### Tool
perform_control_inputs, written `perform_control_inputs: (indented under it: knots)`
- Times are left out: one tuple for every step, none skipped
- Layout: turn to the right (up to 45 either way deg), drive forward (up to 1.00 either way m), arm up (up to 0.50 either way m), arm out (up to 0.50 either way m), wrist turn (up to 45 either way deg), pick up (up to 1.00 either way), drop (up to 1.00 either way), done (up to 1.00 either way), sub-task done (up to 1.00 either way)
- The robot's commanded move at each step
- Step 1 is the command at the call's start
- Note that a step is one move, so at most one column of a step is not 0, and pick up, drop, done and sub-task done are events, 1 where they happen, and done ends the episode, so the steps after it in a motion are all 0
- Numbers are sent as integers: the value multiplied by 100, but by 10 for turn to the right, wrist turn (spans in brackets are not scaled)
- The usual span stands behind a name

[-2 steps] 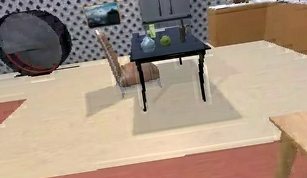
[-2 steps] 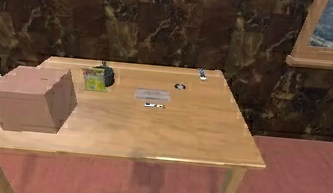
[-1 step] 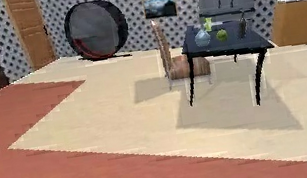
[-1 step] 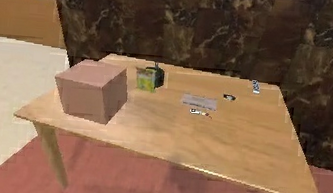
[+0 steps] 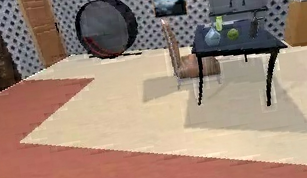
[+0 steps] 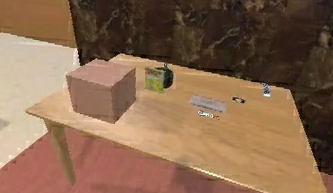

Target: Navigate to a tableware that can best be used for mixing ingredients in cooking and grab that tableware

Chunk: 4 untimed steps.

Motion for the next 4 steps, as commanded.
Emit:
perform_control_inputs:
  knots:
    - [450, 0, 0, 0, 0, 0, 0, 0, 0]
    - [360, 0, 0, 0, 0, 0, 0, 0, 0]
    - [0, 40, 0, 0, 0, 0, 0, 0, 0]
    - [-450, 0, 0, 0, 0, 0, 0, 0, 0]
